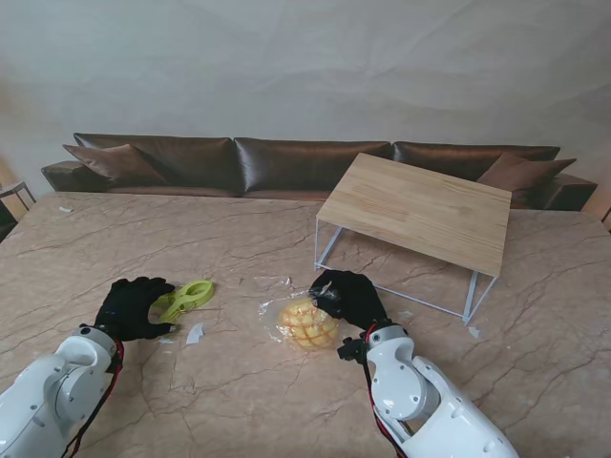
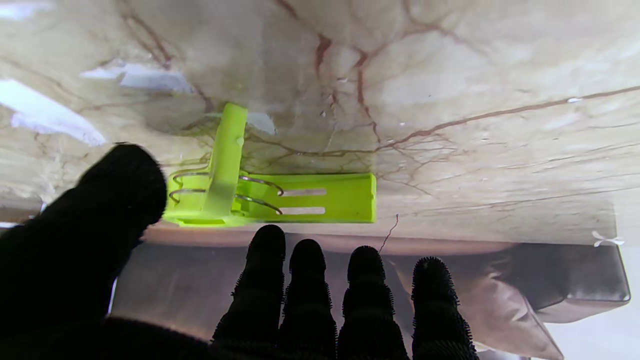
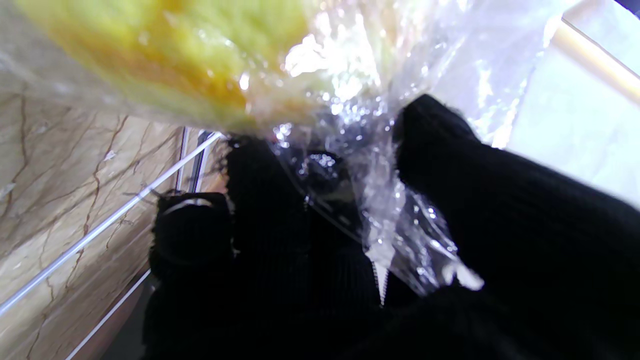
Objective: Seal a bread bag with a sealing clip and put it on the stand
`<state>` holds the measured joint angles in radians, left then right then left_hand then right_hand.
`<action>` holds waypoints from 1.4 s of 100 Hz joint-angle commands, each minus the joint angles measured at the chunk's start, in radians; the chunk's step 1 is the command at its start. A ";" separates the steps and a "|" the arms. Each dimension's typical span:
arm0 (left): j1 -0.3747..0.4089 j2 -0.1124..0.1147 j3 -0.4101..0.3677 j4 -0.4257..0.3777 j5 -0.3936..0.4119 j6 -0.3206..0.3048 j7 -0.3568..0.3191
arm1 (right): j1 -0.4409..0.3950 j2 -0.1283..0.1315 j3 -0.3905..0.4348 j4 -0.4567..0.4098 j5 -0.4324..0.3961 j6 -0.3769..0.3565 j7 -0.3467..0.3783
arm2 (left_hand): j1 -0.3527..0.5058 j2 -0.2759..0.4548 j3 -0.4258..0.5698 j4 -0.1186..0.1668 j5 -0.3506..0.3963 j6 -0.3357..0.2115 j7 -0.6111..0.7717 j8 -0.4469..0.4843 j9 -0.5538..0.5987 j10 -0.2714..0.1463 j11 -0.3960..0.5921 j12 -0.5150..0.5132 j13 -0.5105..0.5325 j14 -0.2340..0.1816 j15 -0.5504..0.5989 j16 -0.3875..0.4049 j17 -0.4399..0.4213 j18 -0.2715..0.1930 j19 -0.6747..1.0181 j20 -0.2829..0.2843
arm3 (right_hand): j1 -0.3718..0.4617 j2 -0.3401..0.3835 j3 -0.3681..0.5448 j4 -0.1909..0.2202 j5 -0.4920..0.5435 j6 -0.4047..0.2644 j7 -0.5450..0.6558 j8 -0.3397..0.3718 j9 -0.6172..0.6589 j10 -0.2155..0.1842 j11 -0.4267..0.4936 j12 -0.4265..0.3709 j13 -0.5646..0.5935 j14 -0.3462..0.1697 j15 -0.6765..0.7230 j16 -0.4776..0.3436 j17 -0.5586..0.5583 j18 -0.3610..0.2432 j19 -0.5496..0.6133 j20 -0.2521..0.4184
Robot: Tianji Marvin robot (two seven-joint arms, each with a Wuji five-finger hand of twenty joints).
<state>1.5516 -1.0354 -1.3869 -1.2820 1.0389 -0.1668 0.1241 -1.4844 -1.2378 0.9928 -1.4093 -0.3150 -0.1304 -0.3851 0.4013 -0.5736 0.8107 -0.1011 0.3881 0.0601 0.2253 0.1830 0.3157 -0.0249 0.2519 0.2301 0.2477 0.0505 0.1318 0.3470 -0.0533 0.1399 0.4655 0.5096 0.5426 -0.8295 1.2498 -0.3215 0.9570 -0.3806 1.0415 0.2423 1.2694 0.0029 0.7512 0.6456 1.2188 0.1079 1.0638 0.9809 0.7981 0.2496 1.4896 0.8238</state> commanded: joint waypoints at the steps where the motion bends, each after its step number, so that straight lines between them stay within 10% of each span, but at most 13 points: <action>1: -0.002 0.003 0.004 0.004 0.020 0.002 -0.012 | -0.001 -0.006 -0.004 -0.008 0.003 0.004 0.004 | 0.057 -0.035 0.070 0.007 -0.037 0.013 0.026 0.013 -0.035 0.003 0.003 -0.002 -0.003 0.004 0.010 0.008 -0.011 0.006 -0.008 0.022 | 0.026 0.010 0.030 0.013 0.031 -0.038 0.021 -0.007 0.045 -0.005 -0.003 -0.008 0.032 0.003 0.024 0.011 0.003 0.003 0.013 0.006; 17: -0.018 0.003 0.011 0.026 0.020 0.007 0.008 | 0.002 -0.006 -0.008 -0.007 0.004 0.002 0.007 | 0.145 -0.025 0.167 0.018 -0.035 -0.006 0.040 0.019 -0.020 -0.007 0.016 0.005 0.012 0.004 0.020 0.012 -0.007 0.001 0.005 0.027 | 0.023 0.011 0.031 0.013 0.031 -0.039 0.020 -0.008 0.045 -0.007 -0.003 -0.010 0.034 0.002 0.025 0.011 0.006 0.001 0.012 0.004; 44: -0.030 0.002 0.030 0.045 0.016 -0.030 0.045 | 0.003 -0.007 -0.013 -0.006 0.010 0.004 0.009 | 0.033 -0.095 0.100 -0.024 -0.005 -0.030 0.060 0.028 -0.009 -0.018 0.016 0.006 0.011 0.000 0.020 0.008 -0.013 0.009 -0.005 0.016 | 0.022 0.012 0.031 0.012 0.029 -0.038 0.019 -0.010 0.045 -0.006 0.000 -0.013 0.036 0.000 0.026 0.010 0.008 0.001 0.012 0.002; 107: -0.107 0.012 0.115 0.113 0.018 -0.004 -0.001 | 0.008 -0.012 -0.023 0.004 0.029 -0.014 0.005 | -0.002 -0.082 0.087 -0.023 0.066 -0.024 0.209 0.110 0.107 0.002 0.032 0.015 0.107 0.012 0.048 0.019 -0.008 0.018 0.047 0.046 | 0.018 0.014 0.032 0.011 0.025 -0.032 0.018 -0.009 0.040 -0.004 0.005 -0.014 0.035 0.001 0.028 0.010 0.006 0.007 0.009 -0.004; 140: -0.136 0.010 0.162 0.169 0.024 0.015 0.079 | 0.011 -0.013 -0.029 0.007 0.036 -0.021 0.008 | 0.187 -0.062 0.260 -0.001 -0.059 -0.044 0.377 0.247 0.225 -0.044 0.162 0.139 0.270 0.017 0.135 0.094 -0.009 0.019 0.242 0.050 | 0.015 0.017 0.027 0.011 0.023 -0.037 0.016 -0.011 0.038 -0.008 0.005 -0.018 0.032 -0.003 0.022 0.006 0.003 0.009 0.002 -0.012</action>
<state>1.3992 -1.0218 -1.2244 -1.1170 1.0571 -0.1529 0.2334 -1.4702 -1.2452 0.9668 -1.3959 -0.2795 -0.1482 -0.3788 0.5360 -0.6270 1.0157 -0.1093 0.2931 0.0339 0.5136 0.3974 0.5149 -0.0438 0.3734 0.3448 0.4964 0.0639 0.2435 0.4200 -0.0524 0.1482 0.6876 0.5553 0.5428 -0.8295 1.2501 -0.3206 0.9570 -0.3806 1.0415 0.2417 1.2695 0.0029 0.7528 0.6432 1.2191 0.1080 1.0747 0.9811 0.7984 0.2502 1.4896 0.8198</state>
